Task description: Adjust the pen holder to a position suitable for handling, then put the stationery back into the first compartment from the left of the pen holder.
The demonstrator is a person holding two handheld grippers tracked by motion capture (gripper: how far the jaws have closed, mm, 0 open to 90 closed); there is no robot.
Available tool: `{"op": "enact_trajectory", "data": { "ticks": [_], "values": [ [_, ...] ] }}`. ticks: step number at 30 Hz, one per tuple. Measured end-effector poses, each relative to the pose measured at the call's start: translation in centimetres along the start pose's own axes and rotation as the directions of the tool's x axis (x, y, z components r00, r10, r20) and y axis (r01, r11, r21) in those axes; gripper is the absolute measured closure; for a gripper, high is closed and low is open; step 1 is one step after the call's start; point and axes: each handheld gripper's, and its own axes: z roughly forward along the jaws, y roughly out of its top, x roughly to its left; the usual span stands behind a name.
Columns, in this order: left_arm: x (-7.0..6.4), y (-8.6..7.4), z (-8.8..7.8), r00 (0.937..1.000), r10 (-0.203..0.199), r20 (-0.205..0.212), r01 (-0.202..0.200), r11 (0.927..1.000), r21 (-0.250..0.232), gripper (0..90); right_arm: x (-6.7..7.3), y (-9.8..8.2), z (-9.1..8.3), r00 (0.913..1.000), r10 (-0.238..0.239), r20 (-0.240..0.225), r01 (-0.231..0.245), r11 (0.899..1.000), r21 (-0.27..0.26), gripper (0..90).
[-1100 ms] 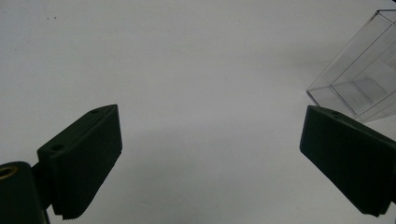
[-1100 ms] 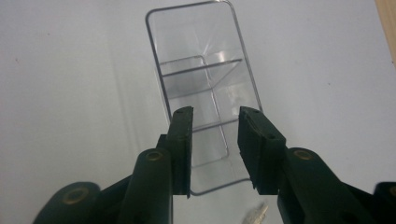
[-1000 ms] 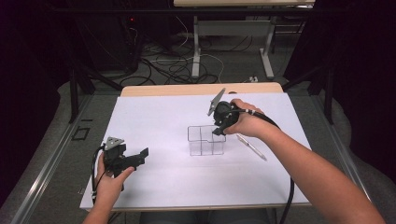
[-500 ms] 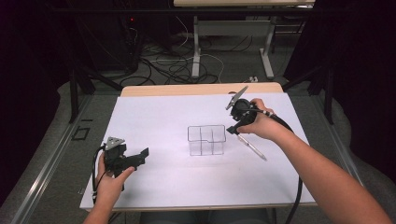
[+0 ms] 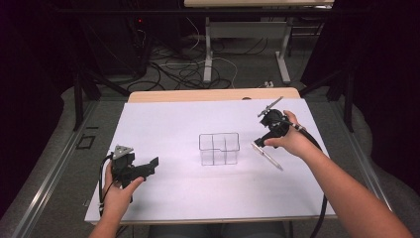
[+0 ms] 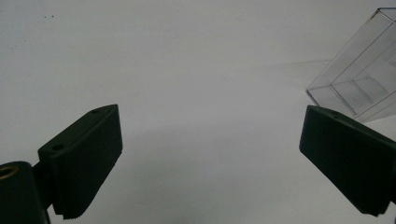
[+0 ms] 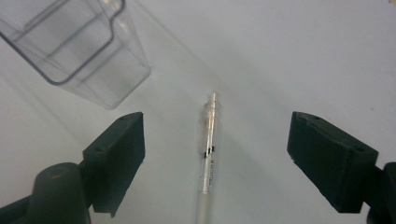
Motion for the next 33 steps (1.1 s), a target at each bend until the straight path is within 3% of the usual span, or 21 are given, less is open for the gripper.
{"op": "enact_trajectory", "data": {
  "ticks": [5, 9, 12, 18, 19, 22, 24, 25, 27, 28, 29, 30, 33],
  "values": [
    [0.0, 0.0, 0.0, 1.0000, 0.000, 0.003, 0.000, 1.0000, -0.001, 6.1, -0.6, -1.3, 0.9, 0.9984, 0.054, -0.018, -0.054, 0.998, -0.013, 16.5],
    [0.0, 0.0, 0.0, 1.0000, -0.002, 0.003, 0.002, 1.0000, 0.000, 6.1, -0.7, -2.2, 1.7, 0.9986, 0.052, -0.011, -0.052, 0.999, 0.000, 16.8],
    [-0.1, 0.0, 0.0, 1.0000, -0.001, 0.002, 0.001, 1.0000, 0.000, 6.1, -0.7, -2.7, 2.4, 0.9983, 0.051, -0.028, -0.050, 0.998, 0.027, 22.4],
    [-0.1, 0.0, -0.1, 1.0000, 0.000, 0.004, 0.000, 1.0000, 0.000, 6.1, -0.5, -3.2, 3.3, 0.9976, 0.067, -0.015, -0.065, 0.993, 0.100, 40.2],
    [0.0, 0.0, -0.1, 1.0000, -0.001, 0.004, 0.001, 1.0000, -0.003, 6.1, -0.6, -3.4, 3.3, 0.9990, 0.041, 0.019, -0.043, 0.991, 0.124, 41.5],
    [-0.1, 0.0, 0.0, 1.0000, -0.002, 0.003, 0.002, 1.0000, -0.008, 6.2, -0.8, -3.7, 3.7, 0.9983, 0.058, -0.002, -0.058, 0.990, 0.125, 41.3],
    [-0.1, 0.1, 0.0, 1.0000, 0.001, 0.004, -0.001, 1.0000, -0.001, 6.2, -0.7, -3.9, 3.9, 0.9960, 0.088, 0.016, -0.089, 0.988, 0.122, 42.2],
    [-0.1, 0.1, 0.1, 1.0000, 0.001, 0.007, -0.001, 1.0000, -0.001, 6.3, -0.8, -4.0, 4.0, 0.9971, 0.076, 0.006, -0.076, 0.990, 0.123, 44.8],
    [-0.1, 0.1, 0.1, 1.0000, 0.003, 0.007, -0.003, 1.0000, 0.002, 6.3, -0.6, -4.2, 4.2, 0.9940, 0.110, -0.004, -0.108, 0.985, 0.136, 45.8],
    [-0.2, 0.1, 0.1, 1.0000, 0.004, 0.006, -0.004, 1.0000, 0.005, 6.3, -0.9, -4.3, 4.2, 0.9975, 0.071, -0.003, -0.070, 0.987, 0.145, 46.4],
    [-0.2, 0.1, 0.1, 1.0000, 0.004, 0.006, -0.004, 1.0000, 0.003, 6.3, -0.7, -4.3, 4.2, 0.9950, 0.100, 0.002, -0.099, 0.981, 0.165, 46.5],
    [-0.2, 0.1, 0.1, 1.0000, 0.004, 0.007, -0.004, 1.0000, 0.005, 6.3, -0.7, -4.4, 4.4, 0.9947, 0.103, 0.008, -0.103, 0.984, 0.149, 46.5],
    [-0.2, 0.1, 0.1, 1.0000, 0.003, 0.007, -0.003, 1.0000, 0.002, 6.3, -0.9, -4.7, 4.6, 0.9964, 0.082, 0.021, -0.084, 0.981, 0.175, 50.4]
  ]
}}
